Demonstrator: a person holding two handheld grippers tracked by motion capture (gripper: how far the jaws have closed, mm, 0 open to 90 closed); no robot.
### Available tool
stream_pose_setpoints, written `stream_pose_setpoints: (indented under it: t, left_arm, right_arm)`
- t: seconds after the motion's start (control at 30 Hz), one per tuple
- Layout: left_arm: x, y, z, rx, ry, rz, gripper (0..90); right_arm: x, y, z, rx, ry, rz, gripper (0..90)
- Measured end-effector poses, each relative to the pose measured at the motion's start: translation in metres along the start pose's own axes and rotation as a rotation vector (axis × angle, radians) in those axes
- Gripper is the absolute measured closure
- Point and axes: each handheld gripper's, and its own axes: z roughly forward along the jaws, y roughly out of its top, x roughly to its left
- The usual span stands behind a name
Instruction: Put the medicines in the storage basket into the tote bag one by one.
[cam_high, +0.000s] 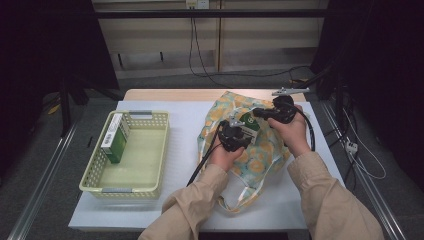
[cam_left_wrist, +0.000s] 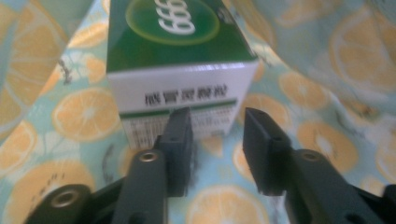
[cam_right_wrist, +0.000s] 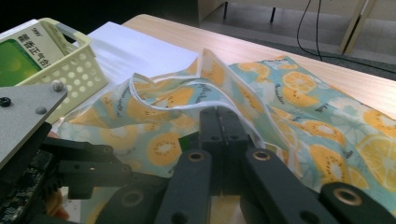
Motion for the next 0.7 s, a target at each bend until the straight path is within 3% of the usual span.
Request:
stream_pose_setpoints:
  t: [0.07,0.13,0.23,0.27,0.43,0.7]
  left_arm:
    - [-0.002,0.000,-0.007,0.027,-0.007,-0.001,47.3]
    - [-0.004,0.000,-0.015,0.038,-0.011,0.029,42.5]
    - [-0.006,0.001,-0.027,0.051,-0.021,0.033,33.3]
    - [-0.007,0.002,-0.032,0.057,-0.001,0.046,31.2]
    - [-0.006,0.004,-0.054,0.062,-0.030,0.077,25.6]
    - [0.005,0.006,-0.086,0.069,-0.015,0.077,19.4]
  right_arm:
    - [0.002,0.000,-0.001,0.002,0.002,-0.006,90.0]
    - [0.004,-0.001,-0.001,0.006,0.005,-0.010,90.0]
    - [0.007,-0.002,-0.002,0.008,0.005,-0.011,90.0]
    - [0.007,-0.003,-0.002,0.010,0.006,-0.011,90.0]
    - [0.009,-0.005,-0.002,0.007,0.011,-0.011,90.0]
    - [0.016,-0.009,-0.003,0.008,0.025,-0.013,90.0]
